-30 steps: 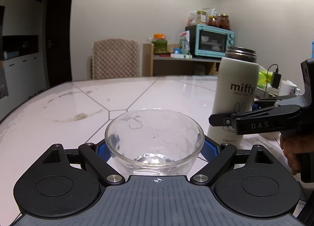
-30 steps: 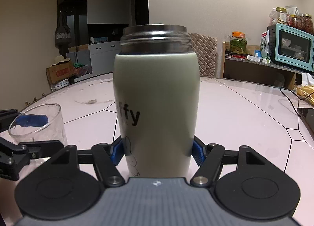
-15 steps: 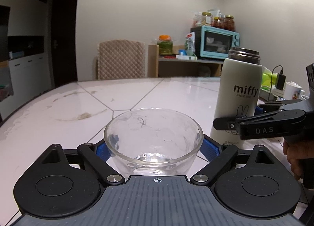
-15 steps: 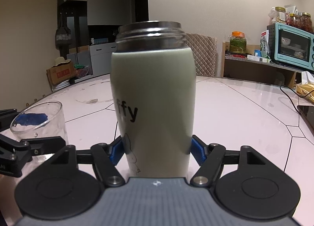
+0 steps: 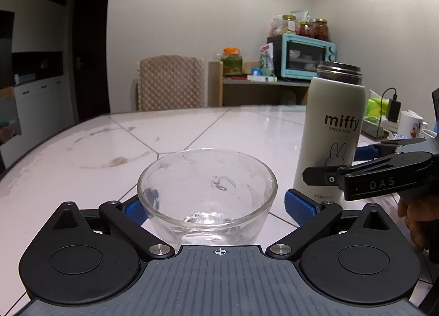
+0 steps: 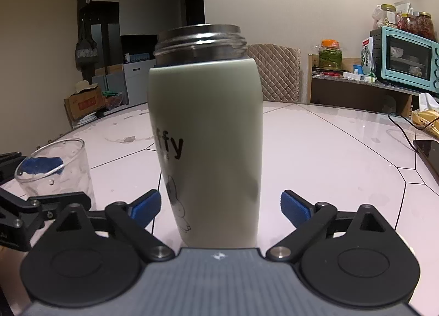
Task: Unscrew bottle cap and pour
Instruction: 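Lower the bottle onto the table while the left gripper lowers the tumbler, then open both grippers to release the tumbler and the bottle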
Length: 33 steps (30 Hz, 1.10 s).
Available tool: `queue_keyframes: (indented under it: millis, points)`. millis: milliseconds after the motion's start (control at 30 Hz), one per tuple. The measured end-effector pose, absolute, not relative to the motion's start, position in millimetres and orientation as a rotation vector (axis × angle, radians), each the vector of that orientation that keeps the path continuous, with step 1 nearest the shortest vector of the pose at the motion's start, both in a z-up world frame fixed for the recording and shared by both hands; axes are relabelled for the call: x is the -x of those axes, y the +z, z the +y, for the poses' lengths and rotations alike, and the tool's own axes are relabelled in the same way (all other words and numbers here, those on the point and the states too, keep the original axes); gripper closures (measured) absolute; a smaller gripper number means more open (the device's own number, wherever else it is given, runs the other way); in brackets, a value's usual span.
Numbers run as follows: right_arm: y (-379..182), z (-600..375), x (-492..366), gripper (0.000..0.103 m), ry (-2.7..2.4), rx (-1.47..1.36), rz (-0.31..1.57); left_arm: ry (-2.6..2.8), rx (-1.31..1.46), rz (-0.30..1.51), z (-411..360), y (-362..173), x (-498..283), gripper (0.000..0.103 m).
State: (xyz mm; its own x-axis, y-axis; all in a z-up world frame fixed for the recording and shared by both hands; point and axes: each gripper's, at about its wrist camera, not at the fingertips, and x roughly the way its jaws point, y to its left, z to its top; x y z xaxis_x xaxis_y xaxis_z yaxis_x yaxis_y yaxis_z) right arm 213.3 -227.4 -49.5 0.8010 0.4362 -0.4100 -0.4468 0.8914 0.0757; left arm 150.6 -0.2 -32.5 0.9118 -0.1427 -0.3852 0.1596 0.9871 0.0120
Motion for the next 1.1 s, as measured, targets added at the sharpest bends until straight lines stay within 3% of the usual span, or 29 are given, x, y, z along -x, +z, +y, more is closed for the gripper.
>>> queue_keyframes:
  millis: [367, 1100]
  points:
    - [-48.8, -230.8, -209.0, 0.0, 0.478, 0.009, 0.419, -0.128, -0.027, 0.39, 3.6, -32.5, -141.1, 0.0]
    - [-46.8, -239.2, -197.5, 0.0, 0.496, -0.013, 0.367, -0.083, -0.001, 0.413, 10.2, -38.1, -127.0, 0.0]
